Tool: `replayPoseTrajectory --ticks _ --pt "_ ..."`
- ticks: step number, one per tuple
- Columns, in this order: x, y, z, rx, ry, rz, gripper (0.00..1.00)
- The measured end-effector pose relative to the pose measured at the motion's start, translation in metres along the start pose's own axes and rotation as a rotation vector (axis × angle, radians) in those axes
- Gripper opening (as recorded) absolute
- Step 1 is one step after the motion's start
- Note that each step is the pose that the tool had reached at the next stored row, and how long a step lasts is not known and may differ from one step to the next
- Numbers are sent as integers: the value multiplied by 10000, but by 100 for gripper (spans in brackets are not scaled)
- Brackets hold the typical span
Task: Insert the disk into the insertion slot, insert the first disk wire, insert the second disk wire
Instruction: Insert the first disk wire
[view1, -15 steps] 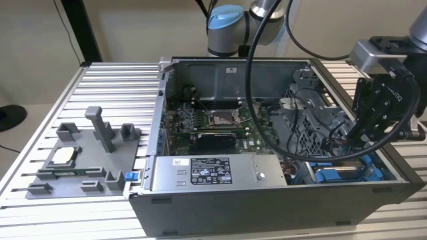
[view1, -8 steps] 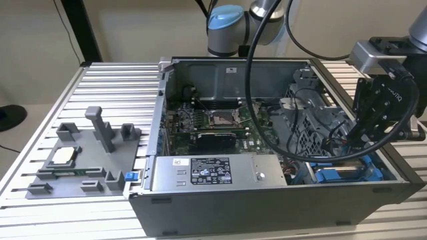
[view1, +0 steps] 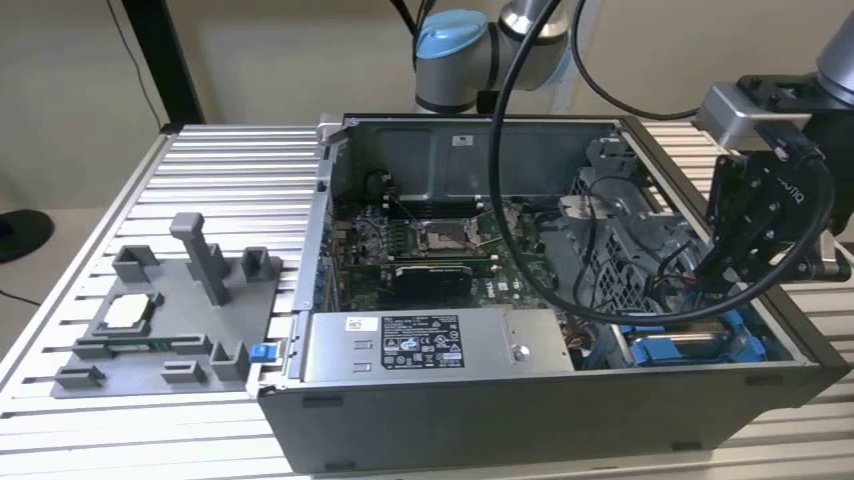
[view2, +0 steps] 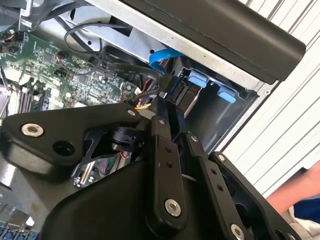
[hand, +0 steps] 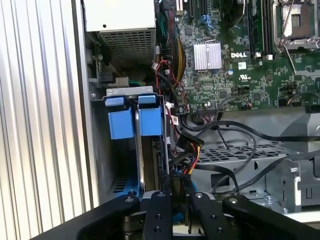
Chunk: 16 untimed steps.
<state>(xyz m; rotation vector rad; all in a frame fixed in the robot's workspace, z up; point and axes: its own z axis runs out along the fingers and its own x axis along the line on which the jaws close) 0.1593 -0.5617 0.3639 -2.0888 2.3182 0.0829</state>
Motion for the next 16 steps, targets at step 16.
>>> replayPoseTrajectory --ticks 16 --pt "74 53 126 395 -50 -22 0"
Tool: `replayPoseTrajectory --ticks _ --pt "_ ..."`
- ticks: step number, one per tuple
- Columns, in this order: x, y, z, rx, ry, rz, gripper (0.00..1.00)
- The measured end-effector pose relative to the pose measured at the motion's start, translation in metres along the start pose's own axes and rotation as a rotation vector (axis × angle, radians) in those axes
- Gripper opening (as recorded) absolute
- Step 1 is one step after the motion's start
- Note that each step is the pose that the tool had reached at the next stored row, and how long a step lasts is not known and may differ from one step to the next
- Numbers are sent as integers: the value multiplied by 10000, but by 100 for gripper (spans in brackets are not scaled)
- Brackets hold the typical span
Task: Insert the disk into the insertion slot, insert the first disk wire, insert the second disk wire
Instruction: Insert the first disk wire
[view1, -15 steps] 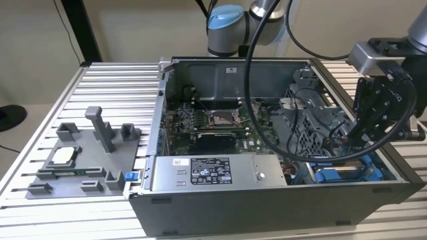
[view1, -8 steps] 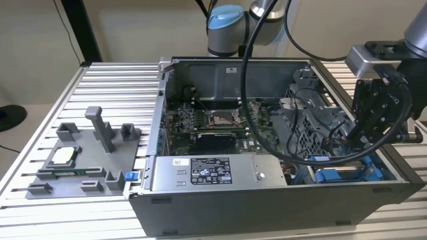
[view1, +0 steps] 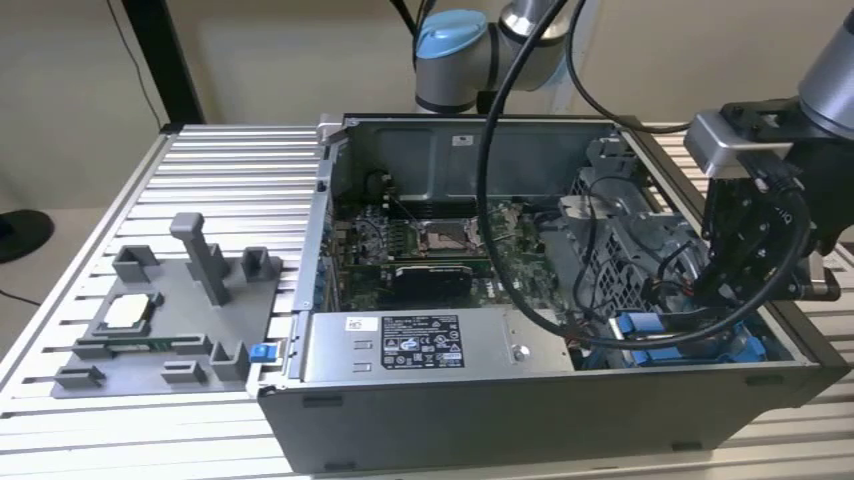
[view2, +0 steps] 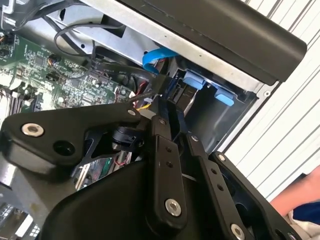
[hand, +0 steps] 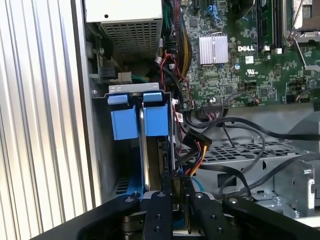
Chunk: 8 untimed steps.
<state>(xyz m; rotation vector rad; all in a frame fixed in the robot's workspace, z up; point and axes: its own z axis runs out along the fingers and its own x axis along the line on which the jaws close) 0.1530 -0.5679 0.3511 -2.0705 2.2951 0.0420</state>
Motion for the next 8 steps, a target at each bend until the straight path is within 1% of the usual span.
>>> replayPoseTrajectory --ticks 3,4,6,8 --pt "5 3 34 175 -18 -9 0" --pt "7 5 42 216 -23 -12 0" --pt "15 15 49 271 -27 -15 0" --pt "21 35 50 291 -31 -16 0"
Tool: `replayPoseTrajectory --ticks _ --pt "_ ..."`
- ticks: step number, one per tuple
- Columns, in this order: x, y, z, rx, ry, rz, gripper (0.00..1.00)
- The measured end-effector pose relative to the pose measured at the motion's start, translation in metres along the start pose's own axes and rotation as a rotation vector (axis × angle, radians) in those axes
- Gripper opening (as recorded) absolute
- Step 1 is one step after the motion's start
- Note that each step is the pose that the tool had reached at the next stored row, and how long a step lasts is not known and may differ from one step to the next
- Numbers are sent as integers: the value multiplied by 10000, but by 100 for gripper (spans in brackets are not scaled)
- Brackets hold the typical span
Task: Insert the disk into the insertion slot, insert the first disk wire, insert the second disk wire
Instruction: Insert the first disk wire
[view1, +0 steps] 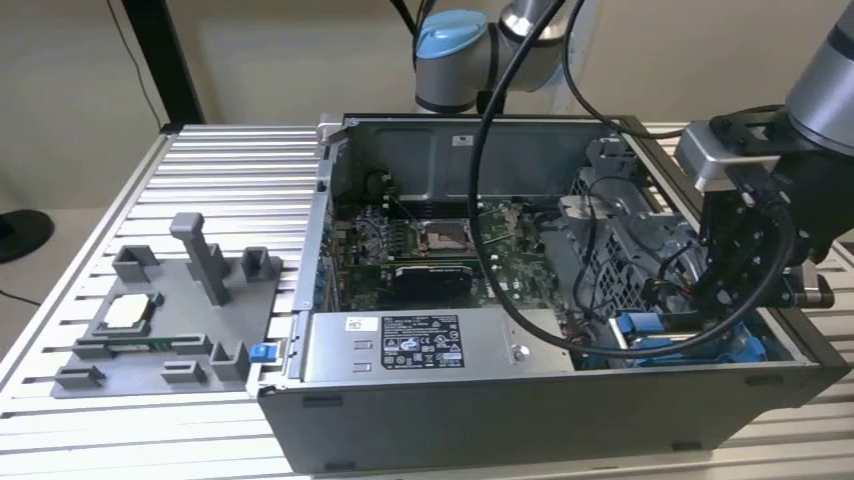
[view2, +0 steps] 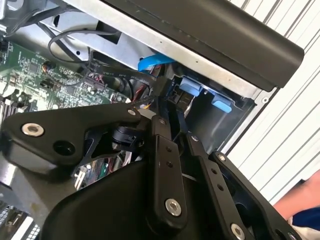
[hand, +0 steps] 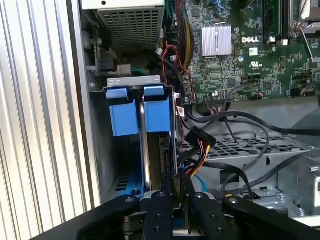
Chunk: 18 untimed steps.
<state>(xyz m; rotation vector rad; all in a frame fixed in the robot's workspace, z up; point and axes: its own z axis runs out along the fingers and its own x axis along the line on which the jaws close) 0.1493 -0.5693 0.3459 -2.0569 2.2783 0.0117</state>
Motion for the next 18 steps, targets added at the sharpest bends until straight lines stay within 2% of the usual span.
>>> replayPoseTrajectory --ticks 6,11,13,16,17,18 --pt "9 24 7 33 -5 -54 0" --pt "39 23 17 210 -30 -93 0" --pt "40 25 19 247 -34 -101 0" --pt "41 30 18 251 -34 -105 0" --pt "41 39 19 280 -39 -111 0" --pt "42 55 18 347 -46 -121 0"
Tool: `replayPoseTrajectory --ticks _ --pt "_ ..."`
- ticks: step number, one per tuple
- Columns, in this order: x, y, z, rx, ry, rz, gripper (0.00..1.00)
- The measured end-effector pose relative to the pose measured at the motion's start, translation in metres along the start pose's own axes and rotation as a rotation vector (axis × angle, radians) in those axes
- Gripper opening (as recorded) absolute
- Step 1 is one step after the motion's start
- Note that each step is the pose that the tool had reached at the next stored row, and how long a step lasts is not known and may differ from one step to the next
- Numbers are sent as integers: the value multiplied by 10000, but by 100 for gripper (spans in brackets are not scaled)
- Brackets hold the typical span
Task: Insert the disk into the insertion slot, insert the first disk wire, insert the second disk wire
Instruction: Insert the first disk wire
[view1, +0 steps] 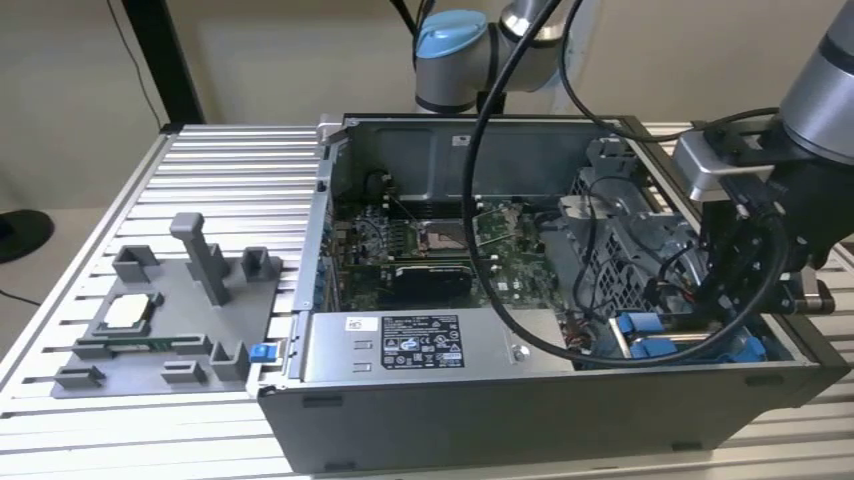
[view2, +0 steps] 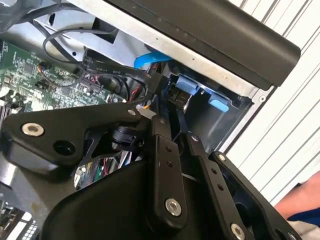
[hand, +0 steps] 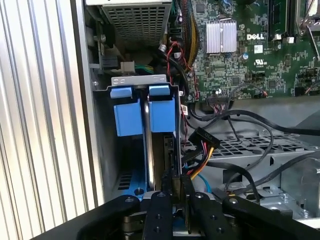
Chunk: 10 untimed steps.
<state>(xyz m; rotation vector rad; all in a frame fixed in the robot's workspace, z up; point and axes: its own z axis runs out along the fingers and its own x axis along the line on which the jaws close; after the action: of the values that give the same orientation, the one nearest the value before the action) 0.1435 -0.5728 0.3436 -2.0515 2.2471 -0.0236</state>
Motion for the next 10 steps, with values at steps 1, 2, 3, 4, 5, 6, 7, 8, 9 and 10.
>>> replayPoseTrajectory --ticks 1,2,3,4,5,6,7,8,9,10 --pt "2 21 -2 74 -7 -7 0" --pt "4 39 -4 159 -13 -14 0" --pt "5 53 -4 283 -26 -25 0" --pt "7 64 -3 413 -36 -36 0" --pt "7 71 -1 510 -43 -42 0" --pt "8 74 2 547 -49 -44 0" --pt "9 78 3 549 -48 -45 0" --pt "9 82 2 549 -45 -45 0" --pt "9 85 4 550 -45 -45 0" --pt "9 89 7 550 -44 -46 0"
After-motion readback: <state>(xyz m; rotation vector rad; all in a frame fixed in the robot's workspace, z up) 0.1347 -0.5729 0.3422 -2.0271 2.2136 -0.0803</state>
